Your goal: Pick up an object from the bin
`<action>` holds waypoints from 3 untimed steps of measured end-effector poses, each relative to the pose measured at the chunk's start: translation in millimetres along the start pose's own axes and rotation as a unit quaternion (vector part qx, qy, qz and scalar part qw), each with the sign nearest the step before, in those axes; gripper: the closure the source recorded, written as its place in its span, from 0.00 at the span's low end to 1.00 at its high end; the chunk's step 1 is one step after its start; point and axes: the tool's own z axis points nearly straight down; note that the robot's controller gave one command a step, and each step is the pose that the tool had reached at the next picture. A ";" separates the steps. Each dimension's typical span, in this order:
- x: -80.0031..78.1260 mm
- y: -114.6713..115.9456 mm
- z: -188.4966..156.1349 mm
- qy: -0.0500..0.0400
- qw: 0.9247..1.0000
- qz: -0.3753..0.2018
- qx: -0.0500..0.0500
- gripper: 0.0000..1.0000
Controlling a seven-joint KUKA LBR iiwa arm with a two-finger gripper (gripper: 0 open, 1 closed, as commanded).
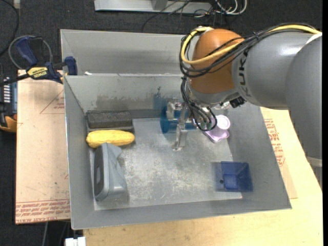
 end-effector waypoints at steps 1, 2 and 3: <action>-1.3 -0.3 -4.4 -0.003 1.000 0.001 0.000 0.00; -5.8 -22.5 20.9 -0.006 0.998 0.062 -0.001 0.00; -16.1 -69.8 18.3 -0.006 0.994 0.107 -0.001 0.00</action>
Offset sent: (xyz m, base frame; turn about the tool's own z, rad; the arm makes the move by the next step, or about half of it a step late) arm 0.0089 -0.0539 -0.0638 0.1779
